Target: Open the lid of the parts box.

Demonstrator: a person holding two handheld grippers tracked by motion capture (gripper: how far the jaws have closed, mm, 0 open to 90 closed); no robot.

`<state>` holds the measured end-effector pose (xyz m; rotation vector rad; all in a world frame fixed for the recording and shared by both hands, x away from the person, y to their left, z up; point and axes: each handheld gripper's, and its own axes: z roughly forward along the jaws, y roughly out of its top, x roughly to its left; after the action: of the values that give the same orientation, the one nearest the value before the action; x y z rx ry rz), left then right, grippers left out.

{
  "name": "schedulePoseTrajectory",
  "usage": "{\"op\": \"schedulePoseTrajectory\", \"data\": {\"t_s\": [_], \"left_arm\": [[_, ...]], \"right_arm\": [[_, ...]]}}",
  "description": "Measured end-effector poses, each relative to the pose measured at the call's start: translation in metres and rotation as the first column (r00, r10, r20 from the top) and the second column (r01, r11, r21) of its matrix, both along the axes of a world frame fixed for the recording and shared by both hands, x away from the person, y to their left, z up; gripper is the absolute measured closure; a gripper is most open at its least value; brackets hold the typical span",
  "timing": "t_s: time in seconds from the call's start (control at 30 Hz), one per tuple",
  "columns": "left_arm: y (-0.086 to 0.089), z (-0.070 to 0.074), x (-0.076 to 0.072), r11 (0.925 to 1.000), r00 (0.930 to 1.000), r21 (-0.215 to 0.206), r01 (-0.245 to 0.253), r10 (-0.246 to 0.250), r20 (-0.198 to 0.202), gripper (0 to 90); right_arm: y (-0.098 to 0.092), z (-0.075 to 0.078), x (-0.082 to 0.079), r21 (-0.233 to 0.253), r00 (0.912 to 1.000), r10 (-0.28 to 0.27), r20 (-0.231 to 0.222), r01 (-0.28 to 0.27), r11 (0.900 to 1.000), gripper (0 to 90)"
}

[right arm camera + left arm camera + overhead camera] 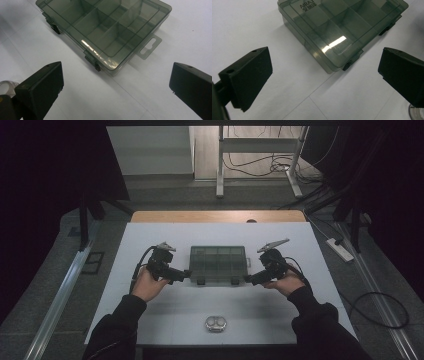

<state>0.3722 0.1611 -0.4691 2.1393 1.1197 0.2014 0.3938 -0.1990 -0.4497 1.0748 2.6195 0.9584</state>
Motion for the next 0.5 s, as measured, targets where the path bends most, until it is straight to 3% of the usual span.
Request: {"op": "schedulePoseTrajectory", "data": {"t_s": [0.17,0.3,0.5], "left_arm": [[-0.006,-0.001,0.006,0.9999,1.0,-0.012,0.009,-0.009,0.002,0.0],[-0.011,-0.006,0.005,0.9997,0.9997,0.002,0.023,-0.023,0.005,0.0],[-0.012,-0.009,0.002,0.9999,0.9993,-0.006,0.015,-0.015,0.033,0.0]], "right_arm": [[0.002,-0.002,0.004,-0.006,0.9999,-0.007,-0.011,0.007,1.0,0.0],[0.004,-0.004,0.005,-0.024,0.9997,-0.006,-0.023,0.005,1.0,0.0],[0.008,-0.008,0.004,-0.043,0.9994,-0.004,-0.035,0.002,0.999,0.0]]}}
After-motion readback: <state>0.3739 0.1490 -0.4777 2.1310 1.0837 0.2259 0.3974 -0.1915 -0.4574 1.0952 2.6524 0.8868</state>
